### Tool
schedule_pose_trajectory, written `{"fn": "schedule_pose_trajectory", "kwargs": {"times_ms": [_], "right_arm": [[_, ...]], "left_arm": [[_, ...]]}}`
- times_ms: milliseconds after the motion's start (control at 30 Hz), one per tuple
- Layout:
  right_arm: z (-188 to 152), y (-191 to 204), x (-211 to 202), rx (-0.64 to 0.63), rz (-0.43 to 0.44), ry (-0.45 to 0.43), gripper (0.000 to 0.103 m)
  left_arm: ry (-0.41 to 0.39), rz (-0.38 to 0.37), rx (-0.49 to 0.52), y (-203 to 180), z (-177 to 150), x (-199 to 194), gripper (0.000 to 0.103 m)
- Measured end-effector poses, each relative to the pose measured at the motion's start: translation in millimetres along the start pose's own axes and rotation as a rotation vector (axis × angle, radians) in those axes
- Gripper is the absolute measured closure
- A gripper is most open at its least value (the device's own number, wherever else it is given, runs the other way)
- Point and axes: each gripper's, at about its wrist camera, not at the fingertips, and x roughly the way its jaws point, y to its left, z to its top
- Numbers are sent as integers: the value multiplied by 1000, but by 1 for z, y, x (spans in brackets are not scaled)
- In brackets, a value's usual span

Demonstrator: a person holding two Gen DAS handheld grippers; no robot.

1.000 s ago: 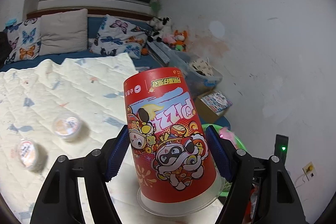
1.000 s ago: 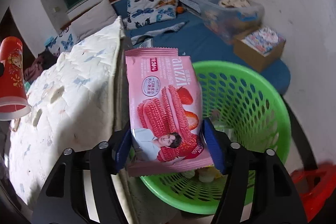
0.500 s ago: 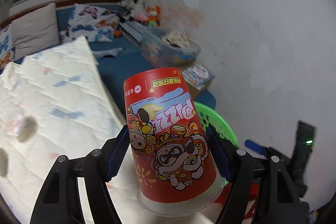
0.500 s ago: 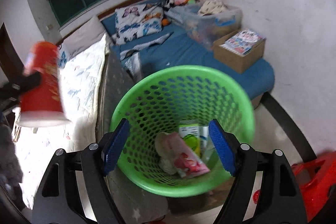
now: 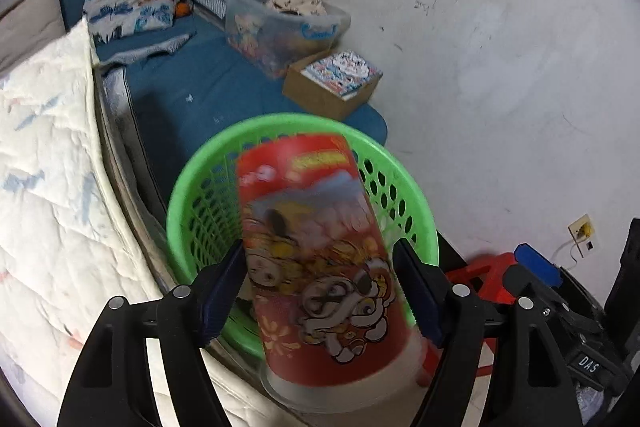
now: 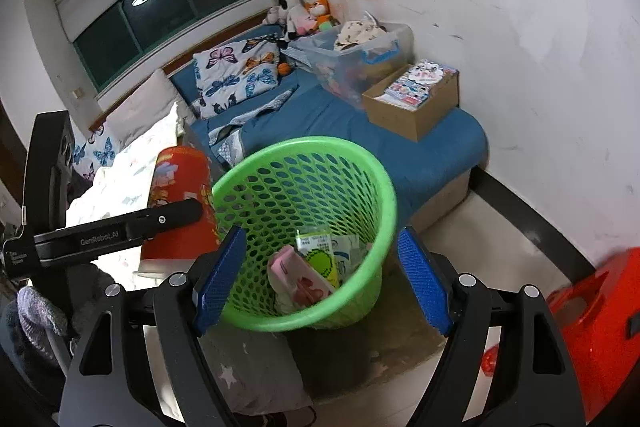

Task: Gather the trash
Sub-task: 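Carry the red cup and pink packet over the green basket and open both tools, then move both tools back toward the two clear dessert cups on the quilt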

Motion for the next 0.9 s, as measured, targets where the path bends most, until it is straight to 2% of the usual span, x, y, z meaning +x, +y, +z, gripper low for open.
{"fn": "schedule_pose_trajectory", "kwargs": {"times_ms": [67, 200, 433, 633, 900], "right_arm": [[-1, 0, -1, 3, -2, -1, 25], [-2, 8, -2, 1, 15, -3, 25], [0, 43, -2, -61, 67, -3, 25], [2, 88, 4, -131, 129, 10, 25], [3, 154, 25, -227, 213, 49, 25]], "left_arm": [[4, -25, -14, 2, -1, 0, 23], [-22, 8, 0, 8, -5, -12, 23], [-116, 88, 22, 31, -19, -68, 23], [-189, 156, -31, 74, -39, -121, 23], [-255, 302, -124, 146, -69, -176, 23]]}}
